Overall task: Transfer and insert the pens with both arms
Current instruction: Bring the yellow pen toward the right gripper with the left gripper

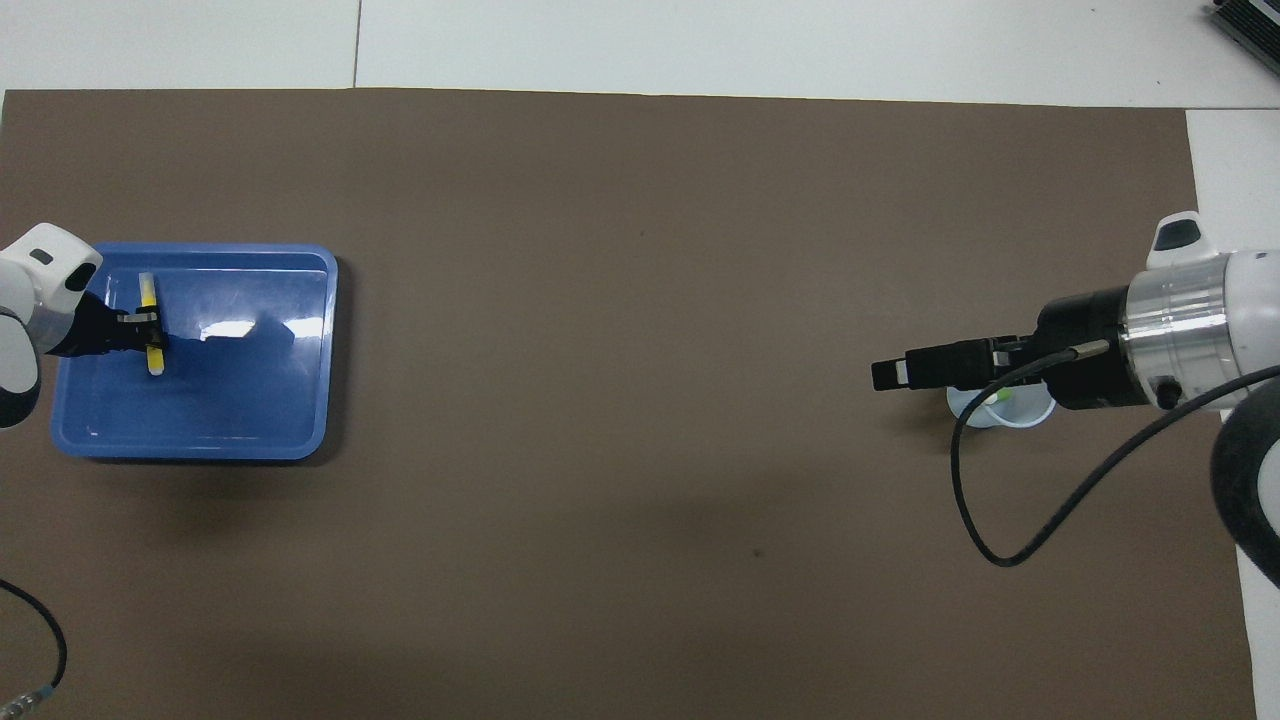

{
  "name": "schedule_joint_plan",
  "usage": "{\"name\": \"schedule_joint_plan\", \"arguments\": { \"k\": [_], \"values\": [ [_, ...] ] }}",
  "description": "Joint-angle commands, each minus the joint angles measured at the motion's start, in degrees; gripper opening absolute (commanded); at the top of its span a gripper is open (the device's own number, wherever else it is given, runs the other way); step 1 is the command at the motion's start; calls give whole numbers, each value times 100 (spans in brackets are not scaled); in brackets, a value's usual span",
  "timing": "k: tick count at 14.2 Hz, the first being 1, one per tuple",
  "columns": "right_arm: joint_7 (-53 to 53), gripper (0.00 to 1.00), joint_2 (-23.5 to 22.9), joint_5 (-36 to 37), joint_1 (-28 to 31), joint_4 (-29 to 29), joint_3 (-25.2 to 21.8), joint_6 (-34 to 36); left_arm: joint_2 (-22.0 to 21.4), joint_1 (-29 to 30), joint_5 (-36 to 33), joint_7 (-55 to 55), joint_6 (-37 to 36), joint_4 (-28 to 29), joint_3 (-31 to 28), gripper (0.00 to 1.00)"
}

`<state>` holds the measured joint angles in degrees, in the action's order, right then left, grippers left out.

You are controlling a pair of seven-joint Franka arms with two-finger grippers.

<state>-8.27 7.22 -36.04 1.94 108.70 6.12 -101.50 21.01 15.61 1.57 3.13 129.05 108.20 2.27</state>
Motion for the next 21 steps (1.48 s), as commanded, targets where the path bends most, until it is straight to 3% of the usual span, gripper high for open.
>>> {"name": "schedule_joint_plan", "arguments": {
  "k": [1,4,6,10,16,21],
  "values": [
    [-43,100,-54,-193,61,-95,47,86,-237,-234,37,-776,-984,-535,-42,0],
    [-34,100,-45,-483,61,-95,117,104,-623,-287,641,-1532,-1662,-652,-42,0],
    [-34,100,-36,-632,52,-77,135,113,-799,-400,687,-2129,-2075,-651,-33,0],
    [36,100,-19,-1115,52,-68,442,-10,-1133,-936,976,-4218,-2612,-581,-25,0],
    [220,100,-1,-1494,52,-60,679,-10,-1599,-1648,1872,-6297,-2990,-590,-7,0],
    [344,100,8,-1994,43,-33,820,-107,-2074,-2272,2233,-7990,-2948,-564,-7,0]
  ]
}}
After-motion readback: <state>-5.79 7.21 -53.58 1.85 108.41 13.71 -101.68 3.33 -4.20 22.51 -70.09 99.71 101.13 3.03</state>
